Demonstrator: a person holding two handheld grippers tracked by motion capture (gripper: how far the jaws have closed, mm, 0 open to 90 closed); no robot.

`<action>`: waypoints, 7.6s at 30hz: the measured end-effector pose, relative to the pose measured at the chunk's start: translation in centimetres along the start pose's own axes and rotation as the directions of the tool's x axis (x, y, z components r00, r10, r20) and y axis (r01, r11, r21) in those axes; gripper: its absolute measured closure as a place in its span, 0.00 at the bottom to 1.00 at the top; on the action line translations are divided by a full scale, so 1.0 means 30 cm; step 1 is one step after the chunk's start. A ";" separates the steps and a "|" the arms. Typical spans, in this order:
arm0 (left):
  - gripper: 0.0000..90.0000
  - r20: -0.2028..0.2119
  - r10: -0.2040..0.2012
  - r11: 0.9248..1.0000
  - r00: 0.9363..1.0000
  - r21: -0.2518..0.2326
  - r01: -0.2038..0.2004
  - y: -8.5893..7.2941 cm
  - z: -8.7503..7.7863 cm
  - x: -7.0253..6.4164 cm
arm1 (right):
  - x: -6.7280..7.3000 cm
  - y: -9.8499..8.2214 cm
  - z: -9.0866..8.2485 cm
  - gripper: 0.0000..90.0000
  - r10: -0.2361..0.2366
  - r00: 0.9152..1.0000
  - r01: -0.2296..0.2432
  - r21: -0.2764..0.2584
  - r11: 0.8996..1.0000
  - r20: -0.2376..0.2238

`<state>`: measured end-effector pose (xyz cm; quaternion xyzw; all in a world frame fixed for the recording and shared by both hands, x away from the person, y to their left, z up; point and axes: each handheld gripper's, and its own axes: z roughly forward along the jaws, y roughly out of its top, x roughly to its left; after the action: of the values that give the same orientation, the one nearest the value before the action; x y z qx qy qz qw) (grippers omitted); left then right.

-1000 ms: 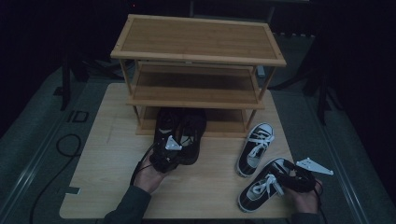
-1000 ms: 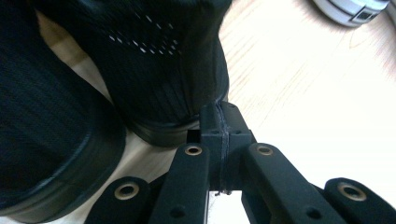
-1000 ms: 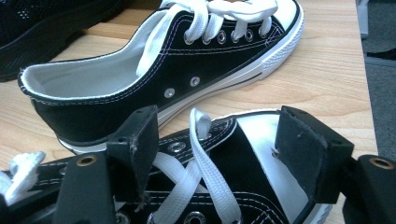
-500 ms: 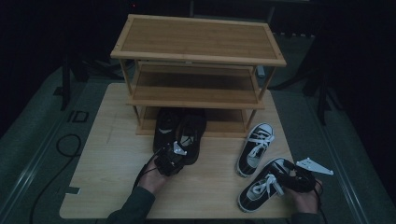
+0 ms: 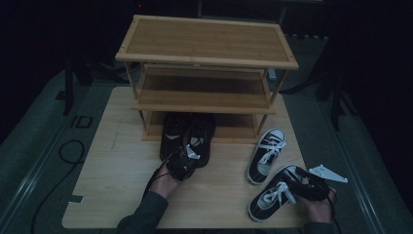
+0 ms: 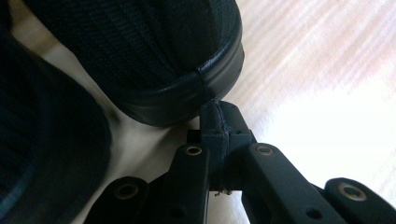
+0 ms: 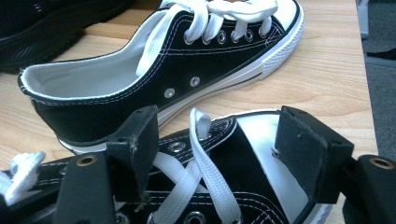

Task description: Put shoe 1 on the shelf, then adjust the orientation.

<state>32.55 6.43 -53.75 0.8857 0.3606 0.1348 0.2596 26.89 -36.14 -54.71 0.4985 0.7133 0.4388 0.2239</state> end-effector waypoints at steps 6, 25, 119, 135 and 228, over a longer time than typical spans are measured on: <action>1.00 -0.027 0.003 1.000 1.000 -0.004 -0.003 0.042 0.003 0.003 | -0.001 0.000 0.000 0.33 0.001 1.000 -0.001 0.000 1.000 -0.002; 1.00 -0.145 -0.047 0.999 0.988 -0.003 0.047 0.171 0.098 0.040 | -0.003 0.000 0.001 0.33 0.001 1.000 -0.001 0.000 1.000 -0.005; 1.00 -0.262 -0.053 0.994 0.964 0.074 0.075 0.013 0.066 0.158 | -0.001 -0.001 0.000 0.33 0.000 1.000 0.000 -0.002 1.000 -0.002; 1.00 -0.213 -0.154 0.980 0.965 0.090 0.176 0.062 0.085 0.226 | -0.001 -0.001 0.000 0.33 0.000 1.000 0.000 -0.002 1.000 -0.002; 0.58 -0.128 -0.271 0.960 0.954 -0.108 0.258 -0.257 -0.066 0.258 | 0.086 0.273 0.166 0.63 -0.027 0.998 0.010 0.286 0.958 0.059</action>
<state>32.75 17.29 -55.99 0.8050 0.4870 0.1773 0.2886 33.84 -30.82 -50.02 0.5323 0.7665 0.3134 0.1757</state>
